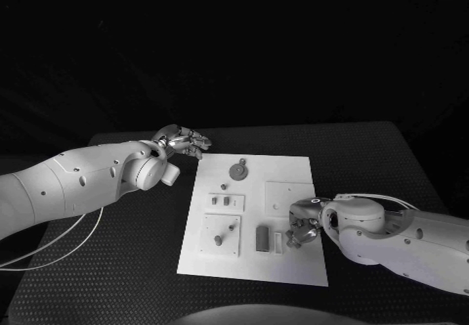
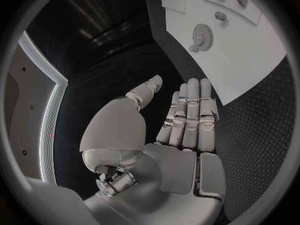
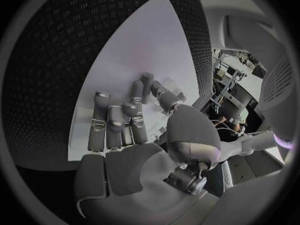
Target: Assemble the parts on the task board
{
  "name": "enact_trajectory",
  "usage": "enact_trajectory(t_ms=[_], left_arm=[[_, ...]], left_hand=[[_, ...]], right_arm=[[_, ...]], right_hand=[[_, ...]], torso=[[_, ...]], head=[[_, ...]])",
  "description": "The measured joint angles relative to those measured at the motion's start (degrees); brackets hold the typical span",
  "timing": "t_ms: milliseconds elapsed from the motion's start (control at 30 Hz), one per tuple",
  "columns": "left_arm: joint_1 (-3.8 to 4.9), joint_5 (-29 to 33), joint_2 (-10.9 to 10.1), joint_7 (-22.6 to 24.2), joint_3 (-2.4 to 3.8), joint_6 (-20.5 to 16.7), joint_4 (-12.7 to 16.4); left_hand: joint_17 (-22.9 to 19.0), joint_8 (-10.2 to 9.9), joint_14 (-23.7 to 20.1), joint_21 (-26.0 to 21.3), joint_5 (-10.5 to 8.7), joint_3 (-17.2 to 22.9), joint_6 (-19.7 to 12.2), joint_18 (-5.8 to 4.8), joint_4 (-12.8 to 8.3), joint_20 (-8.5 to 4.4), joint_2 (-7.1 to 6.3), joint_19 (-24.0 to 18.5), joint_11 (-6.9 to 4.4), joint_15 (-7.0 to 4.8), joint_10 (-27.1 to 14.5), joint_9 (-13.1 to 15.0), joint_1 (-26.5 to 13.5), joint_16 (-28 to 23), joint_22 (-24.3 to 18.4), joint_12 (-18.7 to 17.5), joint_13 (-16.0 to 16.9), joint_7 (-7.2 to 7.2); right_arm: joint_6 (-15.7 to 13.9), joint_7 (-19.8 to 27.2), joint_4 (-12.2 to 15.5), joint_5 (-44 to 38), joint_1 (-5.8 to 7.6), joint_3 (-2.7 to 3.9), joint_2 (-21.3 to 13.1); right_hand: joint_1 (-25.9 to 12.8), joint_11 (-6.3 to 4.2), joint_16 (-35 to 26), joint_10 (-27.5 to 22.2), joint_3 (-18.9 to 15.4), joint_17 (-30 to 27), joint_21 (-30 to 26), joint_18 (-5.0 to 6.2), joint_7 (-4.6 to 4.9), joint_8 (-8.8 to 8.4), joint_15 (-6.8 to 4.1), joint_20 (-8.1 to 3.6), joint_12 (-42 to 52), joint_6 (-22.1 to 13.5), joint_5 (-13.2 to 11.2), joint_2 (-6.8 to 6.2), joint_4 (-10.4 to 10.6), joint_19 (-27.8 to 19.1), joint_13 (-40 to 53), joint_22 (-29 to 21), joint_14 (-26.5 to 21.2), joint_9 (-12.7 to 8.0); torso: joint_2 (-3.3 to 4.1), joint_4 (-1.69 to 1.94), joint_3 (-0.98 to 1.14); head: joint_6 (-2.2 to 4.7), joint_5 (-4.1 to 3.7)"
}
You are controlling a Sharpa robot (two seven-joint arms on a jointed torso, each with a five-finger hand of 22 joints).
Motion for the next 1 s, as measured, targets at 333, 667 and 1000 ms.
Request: enact_trajectory(t_ms=[333,667,1000], left_arm=[[0.0,0.0,0.01,-0.03,-0.01,0.0,0.01],[0.0,0.0,0.02,-0.06,-0.01,0.01,0.01],[-0.01,0.0,0.06,-0.1,-0.02,0.02,0.06]], left_hand=[[0.05,0.0,0.0,0.0,0.0,-0.16,0.0,0.0,0.16,0.0,0.0,0.0,-0.07,0.0,0.07,0.0,0.0,0.0,0.05,0.0,0.0,0.0],[0.04,0.0,0.0,0.0,0.0,-0.16,0.0,0.0,0.16,0.0,0.0,0.0,-0.08,0.0,0.08,0.0,0.0,0.0,0.05,0.0,0.0,0.0],[0.09,0.0,0.0,0.0,0.0,-0.16,0.0,0.0,0.16,0.0,0.0,0.0,-0.08,0.0,0.08,0.0,0.0,0.0,0.04,0.0,0.0,0.0]], right_arm=[[-6.96,-1.2,0.45,12.92,0.08,-0.38,-2.3],[-13.31,-4.06,2.22,24.13,0.64,-0.69,-4.28],[-14.59,-5.32,3.95,29.43,0.52,-0.72,-3.79]], right_hand=[[1.3,-0.46,0.0,0.27,-0.49,1.04,0.33,-0.29,0.58,-4.71,-0.32,-0.01,0.0,-0.59,-0.36,1.33,0.14,0.25,0.17,0.02,0.58,-1.47],[2.66,-0.46,0.0,0.26,-0.8,1.72,0.32,-0.36,1.89,-4.39,-0.61,-0.21,0.0,-2.04,-0.43,2.68,0.13,0.86,0.25,0.04,1.48,-3.82],[2.66,-0.46,0.0,0.26,-0.87,1.58,0.32,-0.37,1.93,-4.25,-0.52,-0.21,0.0,-2.03,-0.61,2.69,0.07,0.86,0.25,0.03,1.56,-3.54]], torso=[[-0.01,-0.1,0.05],[-0.01,-0.08,-0.02],[-0.01,-0.07,-0.04]], head=[[-0.18,0.15],[-0.1,-0.12],[0.05,-0.53]])
